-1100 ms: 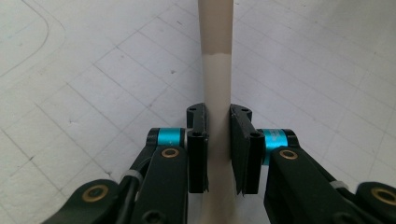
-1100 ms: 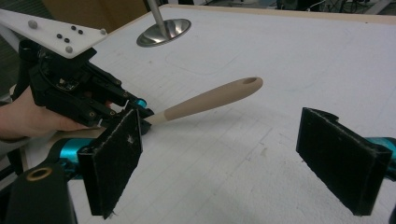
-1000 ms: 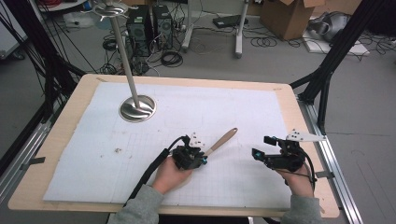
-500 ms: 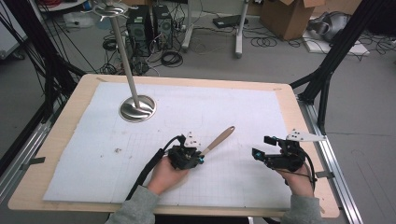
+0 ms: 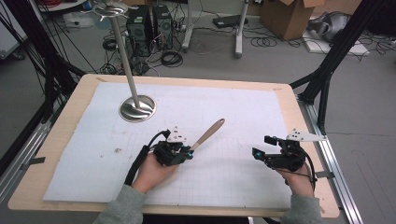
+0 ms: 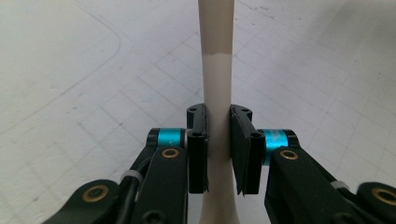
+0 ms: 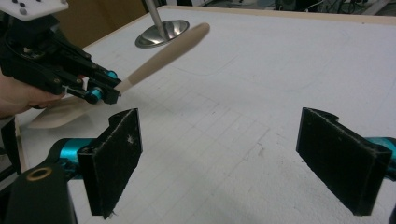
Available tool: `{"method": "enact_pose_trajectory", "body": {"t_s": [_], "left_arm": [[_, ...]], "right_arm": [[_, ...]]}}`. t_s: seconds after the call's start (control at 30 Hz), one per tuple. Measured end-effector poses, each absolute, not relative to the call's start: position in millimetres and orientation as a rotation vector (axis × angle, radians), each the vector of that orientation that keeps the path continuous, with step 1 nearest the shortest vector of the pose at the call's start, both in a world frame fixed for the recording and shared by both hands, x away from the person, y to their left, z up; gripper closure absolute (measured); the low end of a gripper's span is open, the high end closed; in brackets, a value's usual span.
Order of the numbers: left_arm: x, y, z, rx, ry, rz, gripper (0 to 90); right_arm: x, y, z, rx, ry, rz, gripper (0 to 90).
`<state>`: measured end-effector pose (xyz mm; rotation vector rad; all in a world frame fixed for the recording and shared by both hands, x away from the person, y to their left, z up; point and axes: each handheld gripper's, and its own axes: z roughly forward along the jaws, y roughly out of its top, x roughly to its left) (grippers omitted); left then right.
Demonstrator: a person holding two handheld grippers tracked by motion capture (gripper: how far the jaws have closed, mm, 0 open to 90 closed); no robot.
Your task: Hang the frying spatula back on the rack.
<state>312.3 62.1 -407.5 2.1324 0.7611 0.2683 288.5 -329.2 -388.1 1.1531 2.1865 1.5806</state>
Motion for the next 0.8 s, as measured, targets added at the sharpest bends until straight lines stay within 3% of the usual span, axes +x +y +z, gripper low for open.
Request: {"method": "enact_pose_trajectory", "body": {"t_s": [0.8], "left_arm": [[316, 136, -386, 2.033, 0.804, 0.274, 77.4]], "right_arm": [[289, -329, -392, 1.157, 2.197, 1.584, 13.4]]}}
